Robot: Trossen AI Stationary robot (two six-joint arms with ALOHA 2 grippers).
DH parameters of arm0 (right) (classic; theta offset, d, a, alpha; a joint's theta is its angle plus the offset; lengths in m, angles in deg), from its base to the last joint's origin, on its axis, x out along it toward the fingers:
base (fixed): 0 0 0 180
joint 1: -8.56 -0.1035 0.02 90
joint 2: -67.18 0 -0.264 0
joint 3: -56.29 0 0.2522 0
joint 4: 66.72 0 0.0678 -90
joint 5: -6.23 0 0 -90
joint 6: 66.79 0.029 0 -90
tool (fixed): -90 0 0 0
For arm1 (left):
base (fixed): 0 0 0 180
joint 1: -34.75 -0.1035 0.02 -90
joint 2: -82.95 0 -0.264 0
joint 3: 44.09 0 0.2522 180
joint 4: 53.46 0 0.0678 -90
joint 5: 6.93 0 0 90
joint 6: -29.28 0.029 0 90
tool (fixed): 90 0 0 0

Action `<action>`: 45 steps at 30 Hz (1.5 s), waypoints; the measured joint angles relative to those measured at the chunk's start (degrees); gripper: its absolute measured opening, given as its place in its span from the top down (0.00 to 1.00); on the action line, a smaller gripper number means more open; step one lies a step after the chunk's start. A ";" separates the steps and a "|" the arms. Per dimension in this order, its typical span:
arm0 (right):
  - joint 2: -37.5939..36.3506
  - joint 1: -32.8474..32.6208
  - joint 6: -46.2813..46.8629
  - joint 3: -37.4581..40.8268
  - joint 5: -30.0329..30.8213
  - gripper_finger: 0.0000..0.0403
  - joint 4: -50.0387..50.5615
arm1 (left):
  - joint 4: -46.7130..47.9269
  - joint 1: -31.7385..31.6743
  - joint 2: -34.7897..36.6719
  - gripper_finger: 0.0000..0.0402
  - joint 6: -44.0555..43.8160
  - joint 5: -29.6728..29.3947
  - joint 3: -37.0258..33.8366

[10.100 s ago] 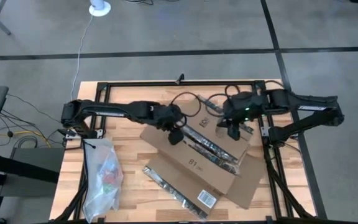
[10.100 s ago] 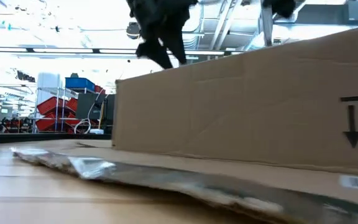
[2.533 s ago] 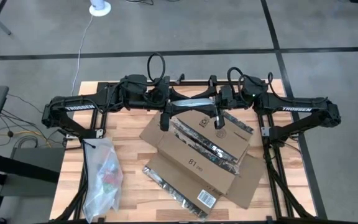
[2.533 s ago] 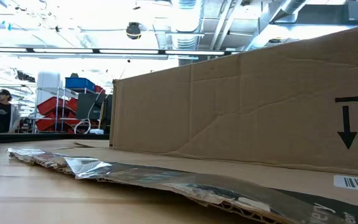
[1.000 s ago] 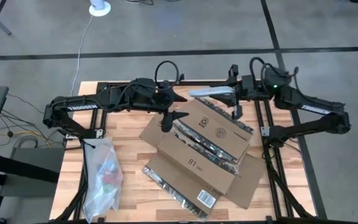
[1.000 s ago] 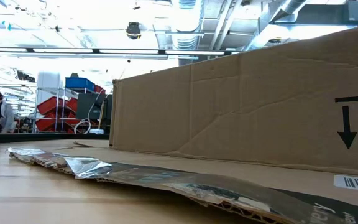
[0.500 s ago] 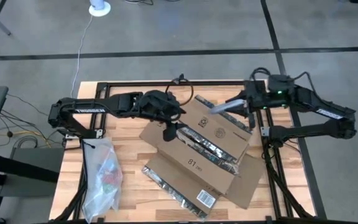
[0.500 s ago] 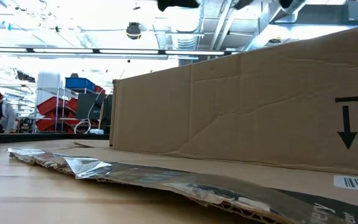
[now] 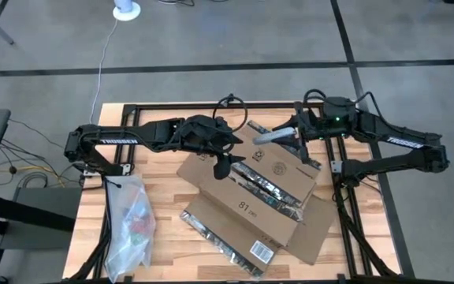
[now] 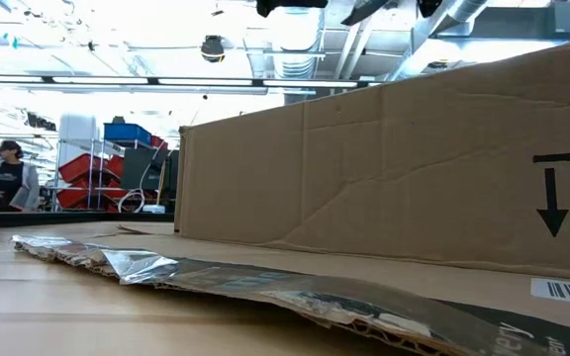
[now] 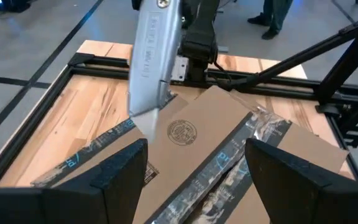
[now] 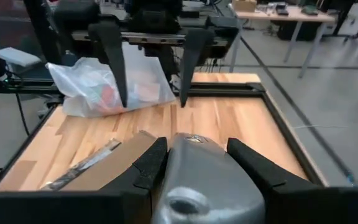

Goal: Unpack boxes
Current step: Break down the box until it is fully flat

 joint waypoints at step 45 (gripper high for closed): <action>6.21 -2.98 1.50 -0.11 -3.28 0.71 -8.71 | -9.86 -1.21 -4.40 0.36 -1.10 4.54 0.87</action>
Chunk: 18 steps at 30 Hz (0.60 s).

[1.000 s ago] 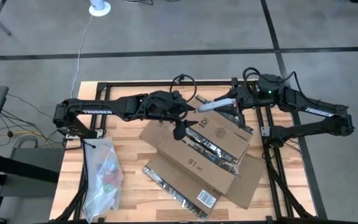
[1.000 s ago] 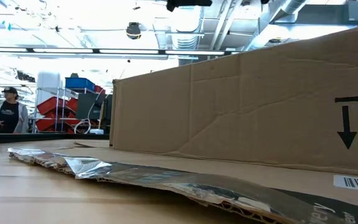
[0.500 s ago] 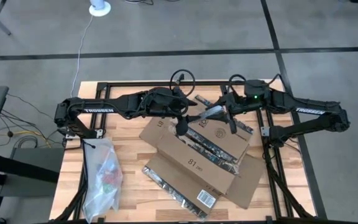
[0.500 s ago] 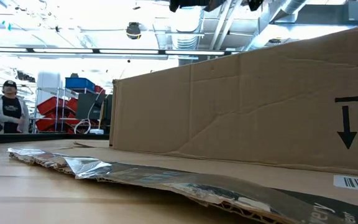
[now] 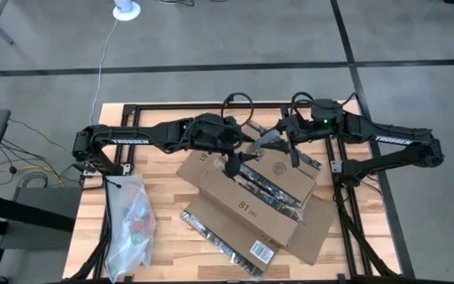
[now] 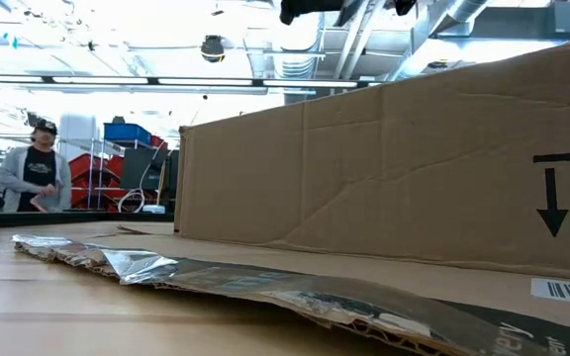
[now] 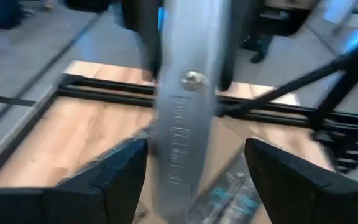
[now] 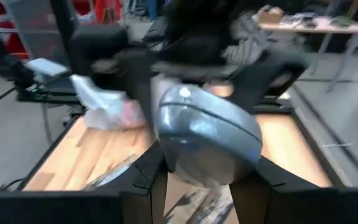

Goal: Unpack boxes
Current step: Break down the box until it is fully flat

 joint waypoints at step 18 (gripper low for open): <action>0.02 -1.04 0.07 -0.07 -0.08 0.71 -5.50 | -0.52 -0.35 0.07 0.36 2.13 -2.78 -0.07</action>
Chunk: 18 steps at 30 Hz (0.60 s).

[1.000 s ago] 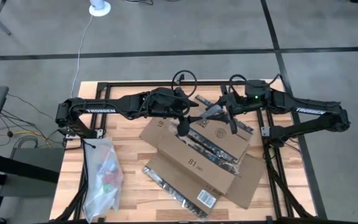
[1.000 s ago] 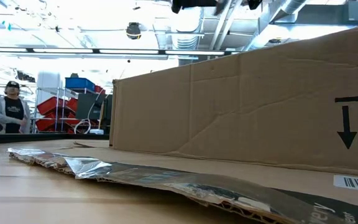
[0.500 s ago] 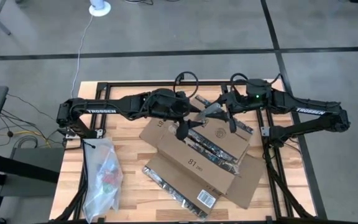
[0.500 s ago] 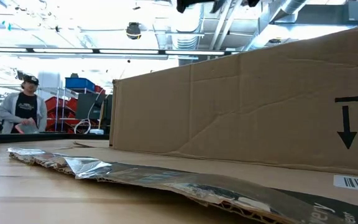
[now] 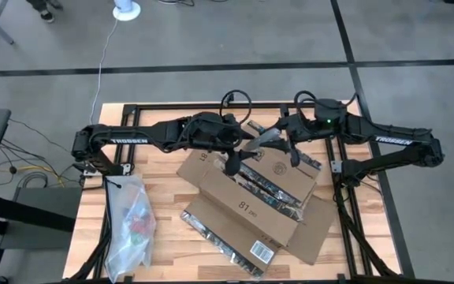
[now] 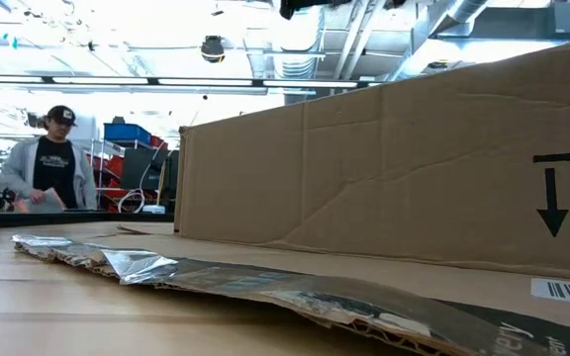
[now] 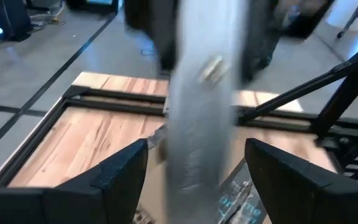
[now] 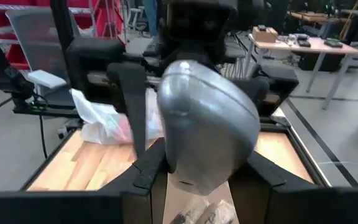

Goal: Unpack boxes
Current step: Break down the box until it is fully flat

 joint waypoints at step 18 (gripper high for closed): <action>0.89 -0.77 2.77 0.08 0.35 0.72 1.49 | 2.49 0.04 -1.56 0.75 -0.18 -0.69 -0.03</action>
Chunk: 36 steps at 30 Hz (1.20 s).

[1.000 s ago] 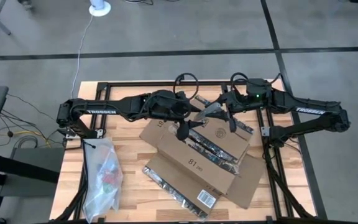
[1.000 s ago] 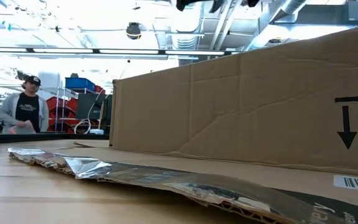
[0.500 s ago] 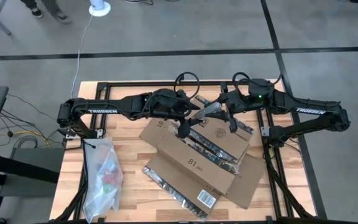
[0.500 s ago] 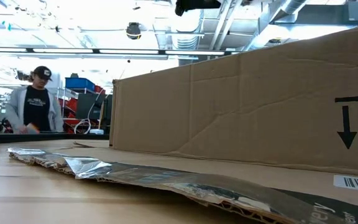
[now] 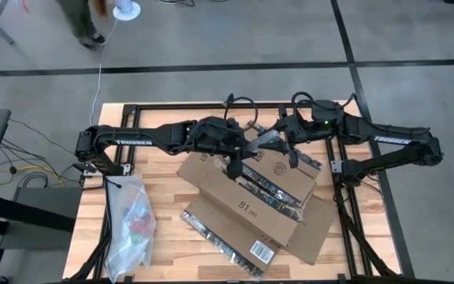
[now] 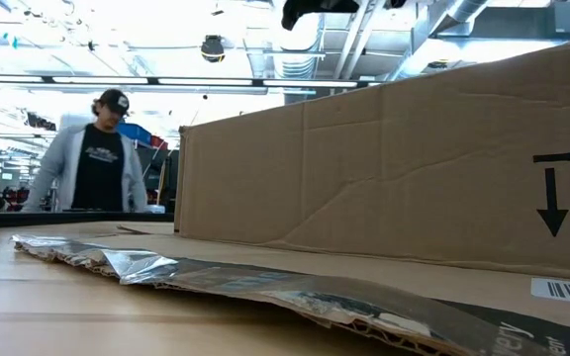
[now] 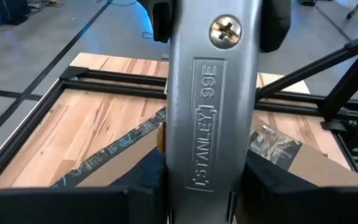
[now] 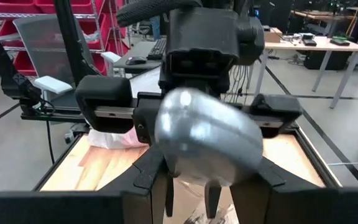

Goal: Unpack boxes
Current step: Break down the box until it is fully flat

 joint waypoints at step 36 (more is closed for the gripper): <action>10.52 0.69 1.10 -0.02 -0.30 0.49 1.19 | 32.16 -1.59 0.13 0.75 5.91 -0.34 7.21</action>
